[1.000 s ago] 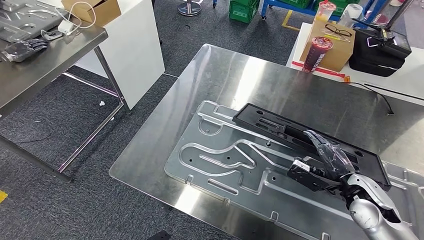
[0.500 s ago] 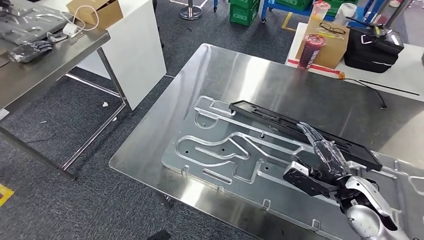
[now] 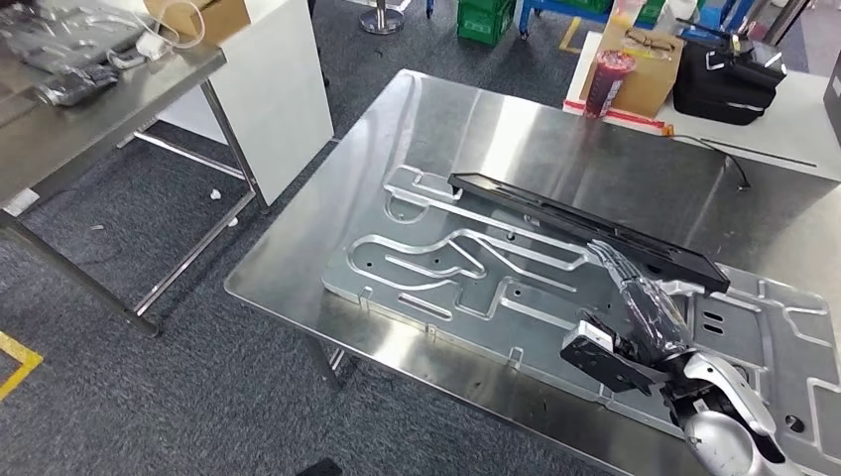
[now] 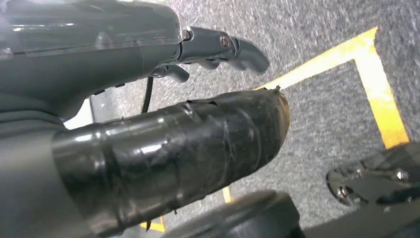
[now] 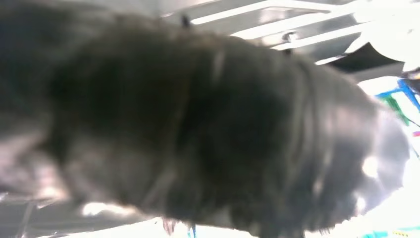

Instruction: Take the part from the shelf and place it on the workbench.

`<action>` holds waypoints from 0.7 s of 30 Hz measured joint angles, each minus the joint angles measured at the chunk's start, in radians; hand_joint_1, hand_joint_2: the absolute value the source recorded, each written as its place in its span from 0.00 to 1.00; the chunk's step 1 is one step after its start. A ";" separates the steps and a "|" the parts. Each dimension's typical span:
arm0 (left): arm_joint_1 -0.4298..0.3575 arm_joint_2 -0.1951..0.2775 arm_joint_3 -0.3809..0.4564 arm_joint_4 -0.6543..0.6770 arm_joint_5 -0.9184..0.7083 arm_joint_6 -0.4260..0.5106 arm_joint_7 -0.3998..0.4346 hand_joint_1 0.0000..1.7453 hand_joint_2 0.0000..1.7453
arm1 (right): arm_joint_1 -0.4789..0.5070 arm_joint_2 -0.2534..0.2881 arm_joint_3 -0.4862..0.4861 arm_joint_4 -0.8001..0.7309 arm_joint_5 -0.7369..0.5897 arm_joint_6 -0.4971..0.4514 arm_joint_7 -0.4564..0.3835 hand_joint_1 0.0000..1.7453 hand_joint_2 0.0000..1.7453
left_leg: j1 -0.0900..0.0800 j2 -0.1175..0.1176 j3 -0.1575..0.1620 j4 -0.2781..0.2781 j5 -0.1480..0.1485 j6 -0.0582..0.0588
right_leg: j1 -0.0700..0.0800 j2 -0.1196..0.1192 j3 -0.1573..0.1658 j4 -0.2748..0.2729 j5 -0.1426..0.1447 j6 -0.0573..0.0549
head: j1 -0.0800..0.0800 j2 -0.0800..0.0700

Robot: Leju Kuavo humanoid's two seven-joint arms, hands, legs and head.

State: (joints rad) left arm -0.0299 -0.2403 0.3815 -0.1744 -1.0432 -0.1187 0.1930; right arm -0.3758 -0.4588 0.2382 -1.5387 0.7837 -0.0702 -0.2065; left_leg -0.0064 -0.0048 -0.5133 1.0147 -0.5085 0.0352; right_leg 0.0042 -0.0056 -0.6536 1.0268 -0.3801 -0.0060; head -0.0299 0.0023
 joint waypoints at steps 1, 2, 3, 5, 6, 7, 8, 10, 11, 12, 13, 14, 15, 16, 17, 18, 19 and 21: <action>0.000 -0.001 0.000 0.000 -0.003 0.002 0.001 0.00 0.00 | 0.002 0.001 -0.003 -0.002 -0.004 -0.001 0.000 0.00 0.00 | 0.001 0.001 -0.002 -0.009 0.010 0.007 | -0.002 0.000 0.000 -0.002 0.005 0.007 | -0.002 0.000; 0.000 -0.001 0.000 0.000 -0.005 0.004 0.002 0.00 0.00 | 0.004 0.002 -0.007 -0.004 -0.008 -0.001 0.001 0.00 0.00 | 0.003 0.004 -0.004 -0.019 0.023 0.015 | -0.003 0.001 -0.005 0.004 -0.006 0.012 | -0.003 0.000; 0.000 -0.001 0.000 0.000 -0.007 0.006 0.002 0.00 0.00 | 0.007 0.002 -0.011 -0.006 -0.013 -0.001 0.001 0.00 0.00 | 0.006 0.006 -0.010 -0.028 0.038 0.023 | -0.005 0.003 -0.014 0.024 -0.033 0.018 | -0.001 0.000; -0.001 -0.001 0.000 -0.001 -0.012 0.011 0.002 0.00 0.00 | 0.013 0.002 -0.020 -0.009 -0.029 0.003 0.000 0.00 0.00 | 0.008 0.010 -0.030 -0.037 0.065 0.031 | -0.011 0.006 -0.044 0.119 -0.126 0.027 | 0.000 0.000; -0.001 -0.001 0.000 -0.001 -0.015 0.013 0.002 0.00 0.00 | 0.017 0.002 -0.025 -0.010 -0.039 0.007 -0.001 0.00 0.00 | 0.008 0.010 -0.044 -0.037 0.075 0.031 | -0.015 0.006 -0.059 0.181 -0.166 0.032 | 0.001 0.000; -0.001 -0.001 -0.001 -0.001 -0.019 0.015 0.002 0.00 0.00 | 0.024 0.002 -0.029 -0.010 -0.048 0.013 -0.003 0.00 0.00 | 0.009 0.010 -0.059 -0.035 0.085 0.029 | -0.019 0.006 -0.067 0.233 -0.187 0.037 | 0.001 0.000; 0.000 -0.001 -0.001 -0.001 -0.021 0.017 0.003 0.00 0.00 | 0.031 0.002 -0.033 -0.011 -0.057 0.018 -0.006 0.00 0.00 | 0.010 0.011 -0.074 -0.032 0.094 0.027 | -0.023 0.006 -0.061 0.260 -0.186 0.042 | 0.001 0.000; 0.000 -0.001 -0.001 -0.001 -0.026 0.023 0.003 0.00 0.00 | 0.043 0.000 -0.042 -0.017 -0.073 0.029 -0.015 0.00 0.00 | 0.013 0.011 -0.104 -0.022 0.110 0.019 | -0.030 0.005 0.003 0.207 -0.141 0.049 | 0.001 0.000; 0.000 -0.001 -0.002 -0.001 -0.028 0.026 0.004 0.00 0.00 | 0.049 -0.002 -0.046 -0.024 -0.078 0.032 -0.020 0.00 0.00 | 0.015 0.011 -0.116 -0.014 0.115 0.014 | -0.033 0.005 0.055 0.139 -0.127 0.051 | 0.001 0.000; -0.001 -0.002 -0.002 -0.001 -0.030 0.029 0.004 0.00 0.00 | 0.056 -0.005 -0.051 -0.033 -0.082 0.034 -0.025 0.00 0.00 | 0.015 0.011 -0.127 -0.007 0.120 0.008 | -0.031 0.006 0.104 0.069 -0.125 0.049 | 0.000 0.000; -0.001 -0.002 -0.002 -0.001 -0.032 0.031 0.004 0.00 0.00 | 0.064 -0.007 -0.055 -0.042 -0.085 0.035 -0.028 0.00 0.00 | 0.016 0.010 -0.133 -0.002 0.126 0.001 | -0.029 0.008 0.137 0.018 -0.130 0.044 | -0.001 0.000; -0.002 -0.002 -0.002 -0.001 -0.033 0.033 0.005 0.00 0.00 | 0.071 -0.010 -0.060 -0.051 -0.087 0.036 -0.031 0.00 0.00 | 0.016 0.010 -0.137 0.001 0.132 -0.007 | -0.025 0.009 0.152 -0.011 -0.139 0.038 | 0.001 0.000; -0.001 -0.002 -0.002 -0.001 -0.034 0.034 0.005 0.00 0.00 | 0.078 -0.011 -0.063 -0.057 -0.088 0.036 -0.033 0.00 0.00 | 0.016 0.010 -0.138 0.000 0.139 -0.015 | -0.020 0.011 0.153 -0.019 -0.138 0.029 | 0.002 0.000; -0.001 -0.002 -0.002 -0.001 -0.035 0.034 0.005 0.00 0.00 | 0.083 -0.013 -0.065 -0.061 -0.089 0.036 -0.034 0.00 0.00 | 0.017 0.009 -0.140 -0.002 0.145 -0.023 | -0.021 0.010 0.147 -0.020 -0.130 0.020 | 0.004 0.000; -0.001 -0.002 -0.002 -0.001 -0.035 0.034 0.005 0.00 0.00 | 0.086 -0.014 -0.066 -0.065 -0.089 0.037 -0.035 0.00 0.00 | 0.018 0.008 -0.145 0.002 0.140 -0.029 | -0.022 0.009 0.141 -0.023 -0.121 0.011 | 0.005 0.000; 0.000 -0.002 -0.002 -0.001 -0.035 0.034 0.005 0.00 0.00 | 0.088 -0.014 -0.066 -0.068 -0.089 0.037 -0.035 0.00 0.00 | 0.019 0.008 -0.155 0.021 0.116 -0.035 | -0.024 0.007 0.133 -0.026 -0.110 0.001 | 0.003 0.000; 0.000 -0.002 -0.002 -0.002 -0.035 0.034 0.005 0.00 0.00 | 0.090 -0.014 -0.066 -0.071 -0.089 0.037 -0.035 0.00 0.00 | 0.020 0.007 -0.170 0.059 0.075 -0.039 | -0.026 0.006 0.123 -0.028 -0.098 -0.007 | 0.002 0.000; 0.000 -0.002 -0.002 -0.002 -0.036 0.035 0.006 0.00 0.50 | 0.096 -0.014 -0.066 -0.076 -0.086 0.039 -0.036 0.00 0.00 | 0.022 0.007 -0.207 0.185 -0.026 -0.046 | -0.023 0.004 0.095 -0.027 -0.076 -0.016 | -0.001 0.000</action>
State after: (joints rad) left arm -0.0297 -0.2420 0.3792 -0.1763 -1.0789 -0.0835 0.1992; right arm -0.2800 -0.4730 0.1724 -1.6147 0.6975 -0.0316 -0.2425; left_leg 0.0155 0.0022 -0.7204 1.2000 -0.5343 -0.0110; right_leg -0.0184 -0.0016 -0.5582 1.0003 -0.4561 -0.0219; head -0.0311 0.0023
